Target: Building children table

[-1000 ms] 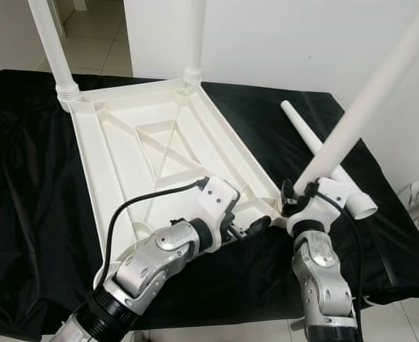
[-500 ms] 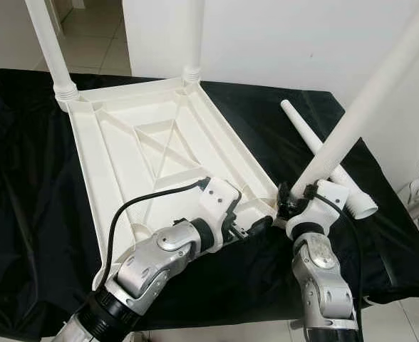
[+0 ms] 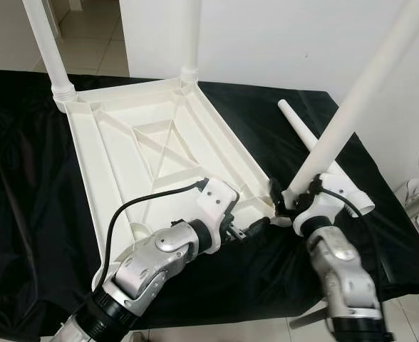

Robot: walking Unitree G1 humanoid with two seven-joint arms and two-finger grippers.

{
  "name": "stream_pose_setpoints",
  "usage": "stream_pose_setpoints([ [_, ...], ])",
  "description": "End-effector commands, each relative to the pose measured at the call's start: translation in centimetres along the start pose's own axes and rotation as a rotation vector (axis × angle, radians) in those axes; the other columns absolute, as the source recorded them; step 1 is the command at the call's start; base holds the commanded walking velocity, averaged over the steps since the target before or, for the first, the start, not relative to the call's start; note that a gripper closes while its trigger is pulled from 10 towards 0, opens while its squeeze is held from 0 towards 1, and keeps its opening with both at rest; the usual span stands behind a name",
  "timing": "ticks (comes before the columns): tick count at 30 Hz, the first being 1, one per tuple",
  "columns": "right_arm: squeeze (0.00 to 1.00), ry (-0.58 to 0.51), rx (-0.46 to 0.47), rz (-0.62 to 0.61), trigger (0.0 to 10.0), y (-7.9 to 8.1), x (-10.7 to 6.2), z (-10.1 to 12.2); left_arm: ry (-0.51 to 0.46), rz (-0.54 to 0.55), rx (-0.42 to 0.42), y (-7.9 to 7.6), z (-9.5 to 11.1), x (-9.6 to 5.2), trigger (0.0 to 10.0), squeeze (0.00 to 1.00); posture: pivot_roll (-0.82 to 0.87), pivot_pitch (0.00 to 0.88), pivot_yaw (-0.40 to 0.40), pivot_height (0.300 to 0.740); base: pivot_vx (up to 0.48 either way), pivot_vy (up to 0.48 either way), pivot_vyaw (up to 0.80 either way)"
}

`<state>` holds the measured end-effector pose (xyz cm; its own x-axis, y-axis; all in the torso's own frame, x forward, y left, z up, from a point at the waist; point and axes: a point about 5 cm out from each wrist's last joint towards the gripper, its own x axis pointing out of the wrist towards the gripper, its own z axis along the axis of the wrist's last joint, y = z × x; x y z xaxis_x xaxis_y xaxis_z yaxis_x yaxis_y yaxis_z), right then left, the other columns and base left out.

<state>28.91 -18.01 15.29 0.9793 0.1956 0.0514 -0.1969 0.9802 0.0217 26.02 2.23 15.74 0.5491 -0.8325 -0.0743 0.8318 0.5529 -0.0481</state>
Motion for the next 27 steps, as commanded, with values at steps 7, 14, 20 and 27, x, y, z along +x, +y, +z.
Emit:
stream_pose_setpoints([
  [7, 0.00, 0.025, -0.068, 0.240, 10.0, -1.3, 0.2, -0.4, 0.008, -0.165, 0.024, -0.9, 0.2, -0.5, 10.0, 0.00, 0.03, 0.095, -0.052, 0.740, 0.000, 0.000, 0.00],
  [14, 0.00, 0.050, -0.108, 0.318, 10.0, -2.7, 0.8, -0.6, 0.007, -0.159, 0.025, -0.9, 0.3, -0.6, 10.0, 0.00, 0.04, 0.094, -0.051, 0.740, 0.000, 0.000, 0.00],
  [20, 0.00, 0.078, -0.146, 0.335, 0.0, -3.4, 1.1, -1.0, 0.007, -0.155, 0.024, -0.9, 0.3, -0.7, 10.0, 0.00, 0.04, 0.095, -0.053, 0.740, 0.000, 0.000, 0.00],
  [27, 0.00, 0.107, -0.132, 0.327, 0.0, -3.9, 1.1, -1.7, 0.001, -0.151, 0.023, -0.9, 0.4, -0.6, 10.0, 0.00, 0.04, 0.090, -0.058, 0.740, 0.000, 0.000, 0.00],
])
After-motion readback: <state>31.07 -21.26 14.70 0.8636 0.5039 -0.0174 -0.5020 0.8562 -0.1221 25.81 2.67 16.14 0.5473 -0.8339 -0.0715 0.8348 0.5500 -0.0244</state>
